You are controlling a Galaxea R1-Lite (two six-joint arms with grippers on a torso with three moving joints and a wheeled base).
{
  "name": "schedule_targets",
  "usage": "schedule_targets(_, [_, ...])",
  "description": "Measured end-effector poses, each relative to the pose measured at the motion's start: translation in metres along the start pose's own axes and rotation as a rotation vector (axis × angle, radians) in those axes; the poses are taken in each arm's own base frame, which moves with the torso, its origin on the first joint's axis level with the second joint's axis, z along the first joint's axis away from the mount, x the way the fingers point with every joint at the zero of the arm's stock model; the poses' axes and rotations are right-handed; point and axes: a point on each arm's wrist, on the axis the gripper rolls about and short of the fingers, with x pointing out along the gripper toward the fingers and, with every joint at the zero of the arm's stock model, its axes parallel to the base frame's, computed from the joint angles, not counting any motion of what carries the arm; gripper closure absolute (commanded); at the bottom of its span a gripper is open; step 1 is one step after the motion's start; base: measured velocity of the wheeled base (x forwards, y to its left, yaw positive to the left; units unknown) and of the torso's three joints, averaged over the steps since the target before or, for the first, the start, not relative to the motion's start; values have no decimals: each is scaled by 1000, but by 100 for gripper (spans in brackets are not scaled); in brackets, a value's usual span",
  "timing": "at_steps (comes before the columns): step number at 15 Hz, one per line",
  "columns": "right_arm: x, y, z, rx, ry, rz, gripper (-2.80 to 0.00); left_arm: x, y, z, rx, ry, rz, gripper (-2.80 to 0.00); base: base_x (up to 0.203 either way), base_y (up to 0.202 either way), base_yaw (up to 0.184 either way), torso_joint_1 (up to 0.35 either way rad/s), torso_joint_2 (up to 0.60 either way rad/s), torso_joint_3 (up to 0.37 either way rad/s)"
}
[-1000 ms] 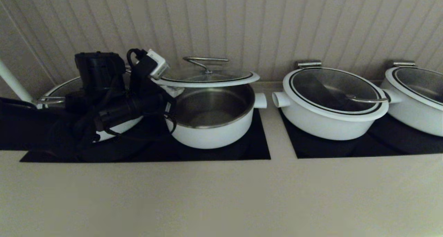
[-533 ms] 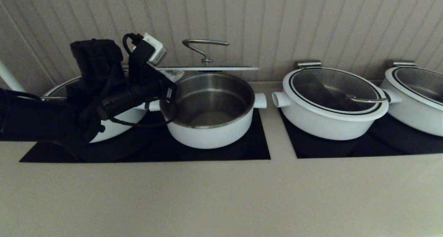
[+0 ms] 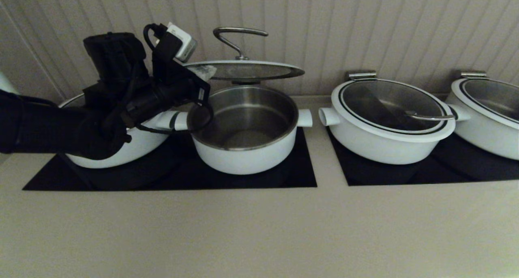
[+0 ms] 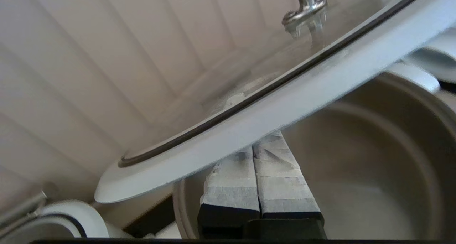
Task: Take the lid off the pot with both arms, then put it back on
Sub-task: Open the pot lid completely
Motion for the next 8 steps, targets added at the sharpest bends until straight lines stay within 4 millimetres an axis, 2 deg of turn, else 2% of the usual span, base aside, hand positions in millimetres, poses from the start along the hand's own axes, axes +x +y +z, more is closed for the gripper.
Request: schedule_targets(8, [0, 0, 0, 0, 0, 0, 0, 16, 10, 15, 16, -74, 32, 0, 0, 0, 0, 0, 0, 0])
